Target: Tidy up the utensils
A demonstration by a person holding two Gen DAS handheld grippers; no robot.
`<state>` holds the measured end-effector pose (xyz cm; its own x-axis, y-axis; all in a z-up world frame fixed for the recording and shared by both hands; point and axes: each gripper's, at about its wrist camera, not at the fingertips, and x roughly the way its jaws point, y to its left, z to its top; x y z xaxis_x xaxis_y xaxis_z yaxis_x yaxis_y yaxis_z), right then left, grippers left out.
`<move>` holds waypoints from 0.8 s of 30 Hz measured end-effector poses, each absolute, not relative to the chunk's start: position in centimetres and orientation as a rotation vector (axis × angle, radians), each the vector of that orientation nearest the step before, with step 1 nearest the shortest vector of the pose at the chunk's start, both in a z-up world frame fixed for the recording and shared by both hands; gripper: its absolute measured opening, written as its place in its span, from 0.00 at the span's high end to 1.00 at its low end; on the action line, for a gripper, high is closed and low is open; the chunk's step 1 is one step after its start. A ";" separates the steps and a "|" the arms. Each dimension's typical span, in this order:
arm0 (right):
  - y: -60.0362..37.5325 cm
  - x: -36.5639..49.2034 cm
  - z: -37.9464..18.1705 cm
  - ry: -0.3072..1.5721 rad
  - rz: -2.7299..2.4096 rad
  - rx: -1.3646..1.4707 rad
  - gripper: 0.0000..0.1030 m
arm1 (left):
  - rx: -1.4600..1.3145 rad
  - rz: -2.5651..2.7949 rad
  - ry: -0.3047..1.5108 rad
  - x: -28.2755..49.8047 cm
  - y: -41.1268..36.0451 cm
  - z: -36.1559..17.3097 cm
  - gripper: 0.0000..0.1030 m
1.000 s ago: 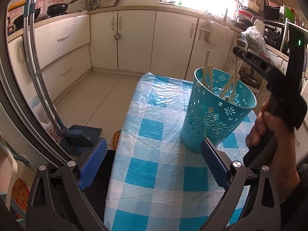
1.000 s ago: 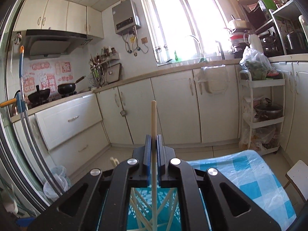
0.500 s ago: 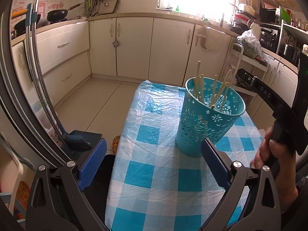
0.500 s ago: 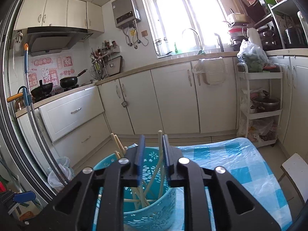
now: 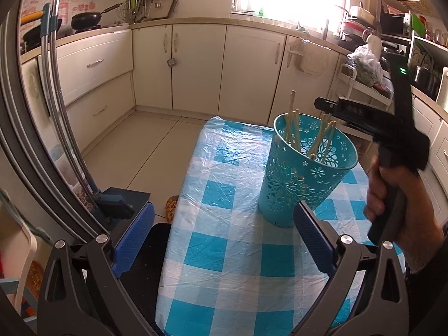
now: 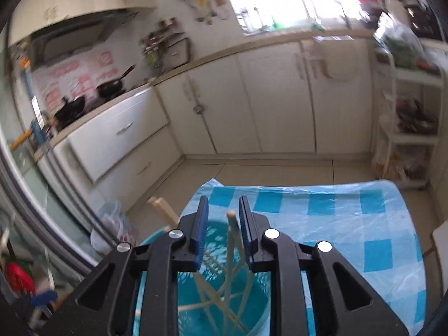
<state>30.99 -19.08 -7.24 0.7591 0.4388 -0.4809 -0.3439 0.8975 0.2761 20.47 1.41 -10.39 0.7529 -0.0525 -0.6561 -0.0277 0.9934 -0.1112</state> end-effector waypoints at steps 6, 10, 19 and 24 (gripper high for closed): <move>-20.1 28.5 -5.3 0.488 0.408 0.170 0.76 | -0.116 -0.018 0.717 20.2 1.2 -10.1 0.07; -23.4 27.8 -4.8 0.493 0.291 0.308 0.68 | -0.109 -0.020 0.699 19.5 1.0 -9.3 0.07; -23.7 18.0 -4.5 0.507 0.279 0.273 0.39 | -0.066 -0.049 0.670 17.6 0.0 -7.5 0.07; -23.5 13.5 -3.8 0.508 0.260 0.294 0.29 | -0.017 -0.066 0.632 15.5 -1.0 -5.8 0.07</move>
<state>13.55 -23.55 -3.85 0.8428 0.3146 -0.4367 -0.1703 0.9256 0.3380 15.53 -1.04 -5.79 0.8050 -0.0672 -0.5895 0.0566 0.9977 -0.0365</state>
